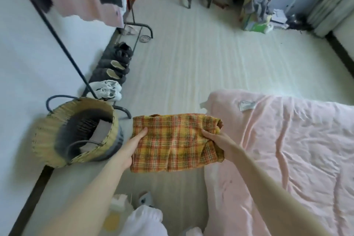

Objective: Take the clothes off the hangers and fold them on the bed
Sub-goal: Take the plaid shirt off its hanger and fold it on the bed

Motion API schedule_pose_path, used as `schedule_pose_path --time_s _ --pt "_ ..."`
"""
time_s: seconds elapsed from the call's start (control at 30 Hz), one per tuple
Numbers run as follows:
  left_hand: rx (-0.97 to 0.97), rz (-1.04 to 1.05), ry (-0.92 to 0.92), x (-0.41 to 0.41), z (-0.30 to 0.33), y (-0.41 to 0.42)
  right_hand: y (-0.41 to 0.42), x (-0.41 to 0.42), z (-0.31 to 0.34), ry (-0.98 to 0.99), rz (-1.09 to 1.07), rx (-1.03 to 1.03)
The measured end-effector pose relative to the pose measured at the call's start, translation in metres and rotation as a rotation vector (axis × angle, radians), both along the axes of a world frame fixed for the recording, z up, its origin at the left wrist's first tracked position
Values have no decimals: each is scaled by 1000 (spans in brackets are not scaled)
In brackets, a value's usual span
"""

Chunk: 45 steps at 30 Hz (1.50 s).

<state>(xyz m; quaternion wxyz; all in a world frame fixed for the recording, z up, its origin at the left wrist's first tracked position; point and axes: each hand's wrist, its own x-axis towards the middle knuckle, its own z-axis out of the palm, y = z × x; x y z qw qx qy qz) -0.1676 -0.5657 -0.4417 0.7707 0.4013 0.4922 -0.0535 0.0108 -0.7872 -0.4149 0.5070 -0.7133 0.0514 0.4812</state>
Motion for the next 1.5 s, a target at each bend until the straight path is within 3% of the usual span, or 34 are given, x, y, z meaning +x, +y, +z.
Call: schedule_pose_path --time_s 0.37,0.6,0.83,1.03,1.2,1.5 --pt "10 507 130 -119 -30 184 276 -28 -45 181 435 -120" --pt "-20 751 113 -147 -43 267 436 -30 -60 162 646 -114" --pt "-3 918 119 -153 -96 356 578 -37 -113 122 829 -71" --pt "-18 1054 226 -159 -206 417 660 -60 -236 154 882 -151" --pt "-40 967 422 -156 -350 438 676 -79 -395 123 943 -266" --pt "-198 722 588 -135 -566 459 696 -74 -601 -327 1226 -394"
